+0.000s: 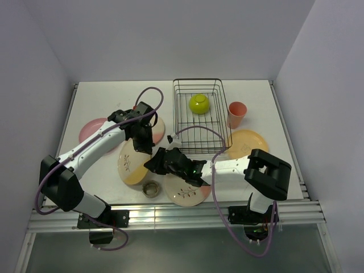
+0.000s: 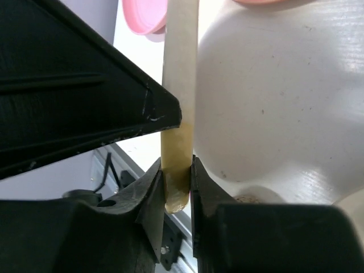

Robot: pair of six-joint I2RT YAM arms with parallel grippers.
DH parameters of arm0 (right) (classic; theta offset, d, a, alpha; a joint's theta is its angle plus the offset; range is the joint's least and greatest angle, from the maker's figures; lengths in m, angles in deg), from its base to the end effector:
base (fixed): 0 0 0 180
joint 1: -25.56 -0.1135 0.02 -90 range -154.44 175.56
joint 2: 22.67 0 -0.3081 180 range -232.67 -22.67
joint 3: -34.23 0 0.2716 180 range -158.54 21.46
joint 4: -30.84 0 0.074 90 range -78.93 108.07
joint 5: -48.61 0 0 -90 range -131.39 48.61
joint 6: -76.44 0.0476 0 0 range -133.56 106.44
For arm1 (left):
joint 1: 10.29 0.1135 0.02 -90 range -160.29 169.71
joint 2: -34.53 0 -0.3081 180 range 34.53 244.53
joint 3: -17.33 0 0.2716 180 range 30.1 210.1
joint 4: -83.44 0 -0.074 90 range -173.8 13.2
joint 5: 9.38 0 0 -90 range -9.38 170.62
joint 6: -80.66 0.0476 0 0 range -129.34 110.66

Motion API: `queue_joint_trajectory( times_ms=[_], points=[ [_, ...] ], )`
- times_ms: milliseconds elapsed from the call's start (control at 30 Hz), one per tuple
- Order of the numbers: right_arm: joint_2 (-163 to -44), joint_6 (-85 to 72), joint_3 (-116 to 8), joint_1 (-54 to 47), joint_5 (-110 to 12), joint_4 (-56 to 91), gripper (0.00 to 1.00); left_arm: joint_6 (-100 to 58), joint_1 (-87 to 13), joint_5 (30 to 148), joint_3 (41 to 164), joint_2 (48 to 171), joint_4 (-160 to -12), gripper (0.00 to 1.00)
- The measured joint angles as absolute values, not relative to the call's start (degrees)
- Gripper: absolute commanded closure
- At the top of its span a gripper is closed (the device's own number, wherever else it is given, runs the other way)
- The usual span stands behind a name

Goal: Load the mixed dishes into the dish rack

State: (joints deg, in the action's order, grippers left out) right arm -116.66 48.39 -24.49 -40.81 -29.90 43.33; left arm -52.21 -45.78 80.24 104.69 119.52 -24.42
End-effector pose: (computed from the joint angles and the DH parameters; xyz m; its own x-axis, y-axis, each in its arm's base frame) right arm 0.1588 0.3392 0.2173 -0.8003 0.3283 -0.5016 -0.2506 0.5769 0.7774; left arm 0.2497 -0.1777 0.3176 -0.9536 -0.1556 -0.2577 -0.0957 0.9683 -0.2307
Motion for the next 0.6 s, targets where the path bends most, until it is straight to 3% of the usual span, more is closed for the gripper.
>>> queue_joint_trajectory(
  times_ms=[200,233,267,333,367,467,600],
  points=[
    [-116.8,48.8,-24.6,-40.8,-29.6,43.6,1.0,-52.5,-45.1,80.8,104.7,119.4,-24.4,0.96],
    [-116.8,48.8,-24.6,-40.8,-29.6,43.6,1.0,-52.7,-44.9,80.8,104.6,119.3,-24.4,0.89],
    [-116.8,48.9,-24.6,-40.8,-29.6,43.7,1.0,-52.7,-44.8,80.8,104.6,119.2,-24.4,0.67],
    [-116.7,49.5,-24.5,-40.8,-29.6,43.3,1.0,-53.1,-44.6,80.8,104.6,118.8,-24.6,0.46],
    [-116.6,49.9,-24.1,-40.8,-29.6,43.1,1.0,-53.6,-44.5,80.7,104.6,118.3,-24.7,0.3],
    [-116.4,51.1,-23.3,-40.7,-30.3,42.3,1.0,-54.0,-44.0,79.6,105.7,116.9,-24.0,0.04],
    [-115.8,52.1,-23.1,-39.9,-32.1,40.7,1.0,-54.6,-43.1,77.0,108.9,115.4,-22.6,0.01]
  ],
)
